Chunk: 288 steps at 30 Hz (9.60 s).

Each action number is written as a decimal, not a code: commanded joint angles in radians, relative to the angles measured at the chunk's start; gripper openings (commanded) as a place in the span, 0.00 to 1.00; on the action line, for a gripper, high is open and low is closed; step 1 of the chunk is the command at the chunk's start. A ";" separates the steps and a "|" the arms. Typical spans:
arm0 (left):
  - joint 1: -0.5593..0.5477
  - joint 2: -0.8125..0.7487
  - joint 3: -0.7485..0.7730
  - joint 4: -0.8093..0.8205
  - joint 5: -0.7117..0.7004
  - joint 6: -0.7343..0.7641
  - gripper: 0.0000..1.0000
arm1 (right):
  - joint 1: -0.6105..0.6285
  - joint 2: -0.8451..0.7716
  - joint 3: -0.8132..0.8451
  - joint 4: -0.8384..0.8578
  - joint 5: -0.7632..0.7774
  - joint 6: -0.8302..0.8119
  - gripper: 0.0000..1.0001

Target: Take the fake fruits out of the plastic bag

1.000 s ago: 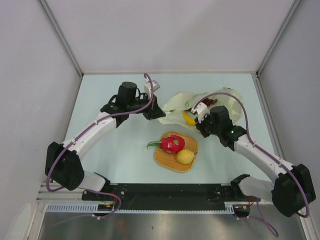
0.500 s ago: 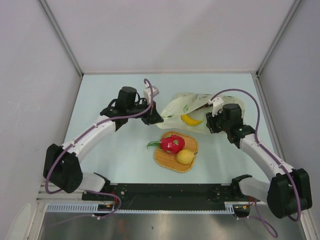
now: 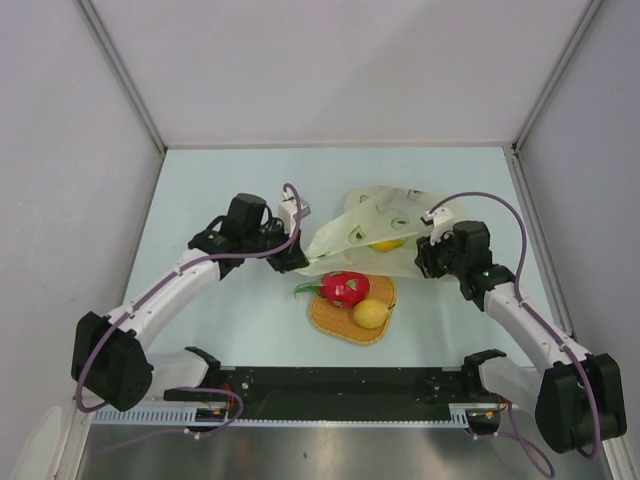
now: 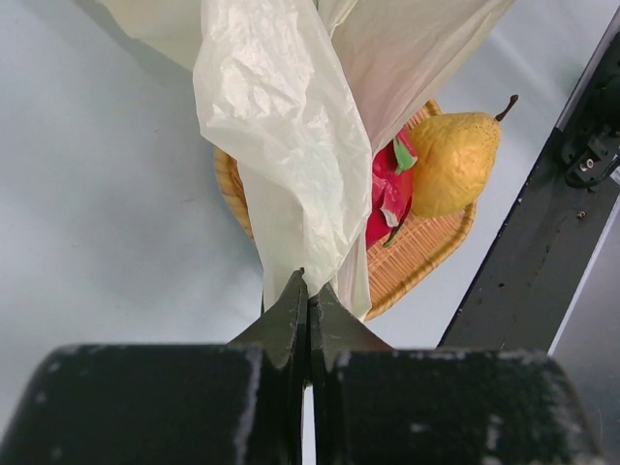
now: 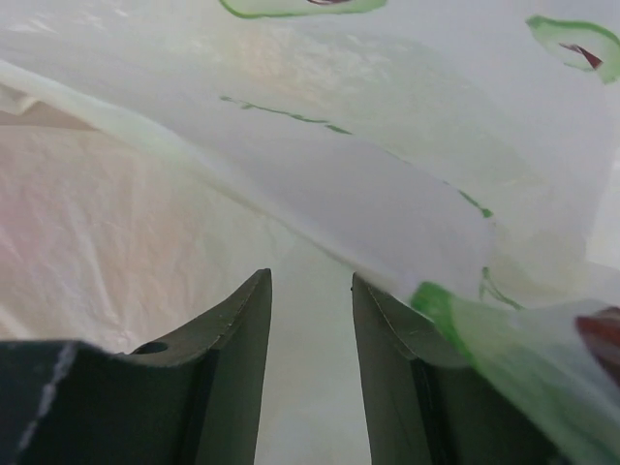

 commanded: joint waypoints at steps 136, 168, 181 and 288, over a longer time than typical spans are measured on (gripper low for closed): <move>-0.102 0.536 0.794 0.356 0.360 -0.313 0.00 | 0.103 -0.233 0.286 -0.294 0.030 -0.447 0.35; -0.102 0.565 0.759 0.269 0.311 -0.252 0.00 | 0.098 0.194 0.219 -0.081 -0.131 -0.533 0.00; -0.116 0.569 0.748 0.293 0.314 -0.269 0.00 | -0.003 0.403 0.230 0.099 -0.081 -0.535 0.43; -0.109 0.340 0.394 0.034 0.040 0.121 0.00 | -0.023 0.529 0.348 0.179 -0.119 -0.163 0.52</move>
